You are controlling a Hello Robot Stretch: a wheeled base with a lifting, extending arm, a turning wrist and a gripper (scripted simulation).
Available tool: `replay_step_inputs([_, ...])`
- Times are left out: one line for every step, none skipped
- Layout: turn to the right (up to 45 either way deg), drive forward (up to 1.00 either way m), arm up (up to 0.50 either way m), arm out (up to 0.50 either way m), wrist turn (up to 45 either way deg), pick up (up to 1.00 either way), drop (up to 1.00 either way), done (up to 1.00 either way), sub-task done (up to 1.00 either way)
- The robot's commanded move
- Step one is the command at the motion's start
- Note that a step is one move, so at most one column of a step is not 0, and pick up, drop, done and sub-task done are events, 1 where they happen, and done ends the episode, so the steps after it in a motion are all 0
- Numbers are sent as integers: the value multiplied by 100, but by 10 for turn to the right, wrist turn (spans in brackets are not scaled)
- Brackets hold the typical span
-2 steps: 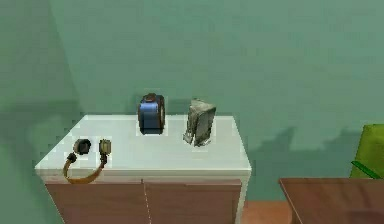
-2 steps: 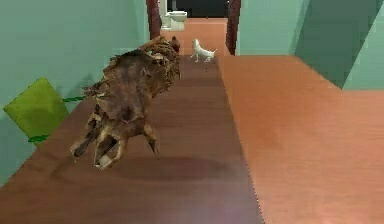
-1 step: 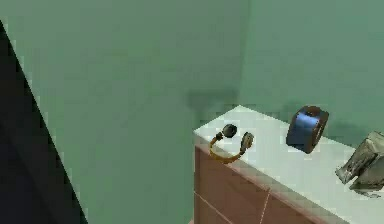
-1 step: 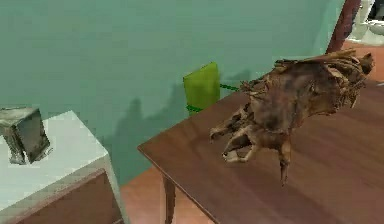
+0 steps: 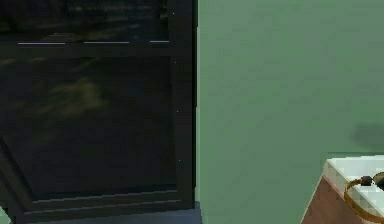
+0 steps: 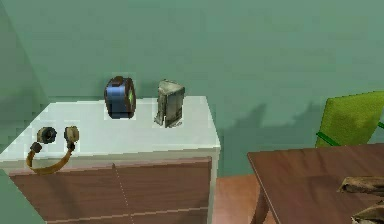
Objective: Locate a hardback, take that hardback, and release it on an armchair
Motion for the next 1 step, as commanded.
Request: replay_step_inputs([0, 0, 50, 0, 0, 0, 0, 0, 0])
